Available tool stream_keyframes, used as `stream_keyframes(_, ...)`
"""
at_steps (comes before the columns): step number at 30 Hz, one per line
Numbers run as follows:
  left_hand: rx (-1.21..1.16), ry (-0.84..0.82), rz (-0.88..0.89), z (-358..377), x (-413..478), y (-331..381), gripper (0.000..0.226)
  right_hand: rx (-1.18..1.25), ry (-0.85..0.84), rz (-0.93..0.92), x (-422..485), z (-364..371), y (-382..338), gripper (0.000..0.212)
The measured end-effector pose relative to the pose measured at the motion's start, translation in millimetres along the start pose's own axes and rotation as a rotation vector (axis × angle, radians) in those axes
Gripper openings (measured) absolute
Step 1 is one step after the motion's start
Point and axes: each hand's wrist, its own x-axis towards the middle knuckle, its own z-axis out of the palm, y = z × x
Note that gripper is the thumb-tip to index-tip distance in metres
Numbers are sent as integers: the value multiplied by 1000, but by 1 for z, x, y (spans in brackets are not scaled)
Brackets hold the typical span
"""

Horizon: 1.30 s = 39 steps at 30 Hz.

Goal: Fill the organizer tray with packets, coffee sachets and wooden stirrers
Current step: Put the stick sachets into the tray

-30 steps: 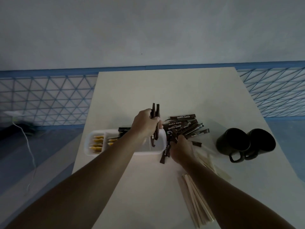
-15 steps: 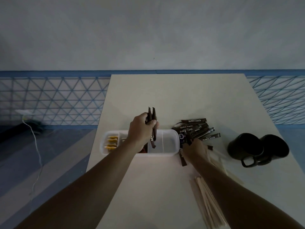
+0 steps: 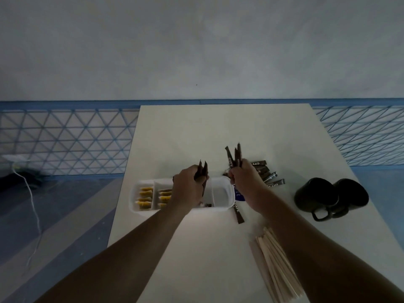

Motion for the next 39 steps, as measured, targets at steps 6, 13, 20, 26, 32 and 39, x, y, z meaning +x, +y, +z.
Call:
stream_keyframes(6, 88, 55, 27, -3, -1, -8, 10, 168, -93, -36, -6, 33, 5, 23)
stream_keyframes(13, 27, 44, 20, -18, 1, -5, 22, 162, -130, -87, -10, 54, 18, 14)
stream_keyframes(20, 59, 52, 4, -38, 4, -6, 22, 107, -144, -86, -15, 63, 19, 10)
stream_keyframes(26, 192, 10, -68, -51, -6, -12, 19, -190, -30, -158, -18, 66, 21, 18)
stream_keyframes(32, 458, -238, -52, -44, -17, -12, 17, -327, 11, -185, -21, 69, 19, 14)
stream_keyframes(39, 574, -154, -36, -29, -21, -12, 12, -438, -60, -252, -23, 63, 16, 21)
